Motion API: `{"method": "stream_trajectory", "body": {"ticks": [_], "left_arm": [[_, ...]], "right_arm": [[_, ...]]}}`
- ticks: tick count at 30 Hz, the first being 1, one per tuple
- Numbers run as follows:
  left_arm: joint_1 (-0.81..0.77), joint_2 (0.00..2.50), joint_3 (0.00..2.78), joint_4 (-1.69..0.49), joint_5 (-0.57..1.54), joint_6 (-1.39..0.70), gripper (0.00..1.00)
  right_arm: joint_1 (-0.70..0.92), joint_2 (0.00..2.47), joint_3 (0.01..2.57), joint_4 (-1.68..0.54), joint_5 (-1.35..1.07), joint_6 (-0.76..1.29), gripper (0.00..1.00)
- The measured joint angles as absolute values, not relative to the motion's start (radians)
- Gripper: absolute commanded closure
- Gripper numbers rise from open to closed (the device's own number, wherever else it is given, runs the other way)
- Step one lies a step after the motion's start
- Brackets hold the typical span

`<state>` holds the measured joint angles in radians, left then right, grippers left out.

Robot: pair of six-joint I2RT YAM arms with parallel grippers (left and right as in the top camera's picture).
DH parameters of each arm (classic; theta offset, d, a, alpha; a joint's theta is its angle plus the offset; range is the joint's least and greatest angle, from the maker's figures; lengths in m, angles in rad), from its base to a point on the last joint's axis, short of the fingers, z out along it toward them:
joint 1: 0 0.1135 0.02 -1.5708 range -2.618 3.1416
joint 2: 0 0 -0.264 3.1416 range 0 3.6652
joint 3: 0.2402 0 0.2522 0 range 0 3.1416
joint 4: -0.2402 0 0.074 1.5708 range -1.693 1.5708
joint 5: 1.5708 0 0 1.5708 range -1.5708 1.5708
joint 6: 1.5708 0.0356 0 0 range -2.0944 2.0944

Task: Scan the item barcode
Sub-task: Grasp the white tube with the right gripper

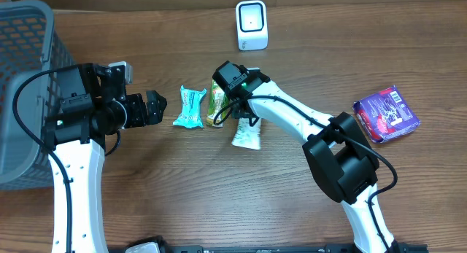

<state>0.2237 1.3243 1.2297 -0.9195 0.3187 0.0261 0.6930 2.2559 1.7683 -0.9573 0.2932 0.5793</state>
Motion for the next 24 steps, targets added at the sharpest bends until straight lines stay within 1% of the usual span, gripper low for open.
{"method": "stream_trajectory", "body": {"ticks": [2,6,9,10,19,22,24], "left_arm": [[0.224,1.324,1.23,-0.92,0.319,0.026,0.0],[0.224,1.324,1.23,-0.92,0.319,0.026,0.0],[0.224,1.324,1.23,-0.92,0.319,0.027,0.0],[0.224,1.324,1.23,-0.92,0.319,0.026,0.0],[0.224,1.324,1.23,-0.92,0.319,0.026,0.0],[0.224,1.324,1.23,-0.92,0.319,0.026,0.0],[0.224,1.324,1.23,-0.92,0.319,0.026,0.01]], "right_arm": [[0.693,2.257,1.768,-0.992,0.318,0.575,0.6],[0.694,2.257,1.77,-1.061,0.359,0.571,0.69],[0.694,2.257,1.773,-1.103,0.382,0.565,0.86],[0.694,2.257,1.776,-1.11,0.386,0.568,0.96],[0.694,2.251,1.805,-1.161,0.39,0.54,0.96],[0.684,2.242,1.812,-1.16,0.309,0.484,0.96],[0.664,2.222,1.812,-1.123,0.183,0.431,0.96]]}}
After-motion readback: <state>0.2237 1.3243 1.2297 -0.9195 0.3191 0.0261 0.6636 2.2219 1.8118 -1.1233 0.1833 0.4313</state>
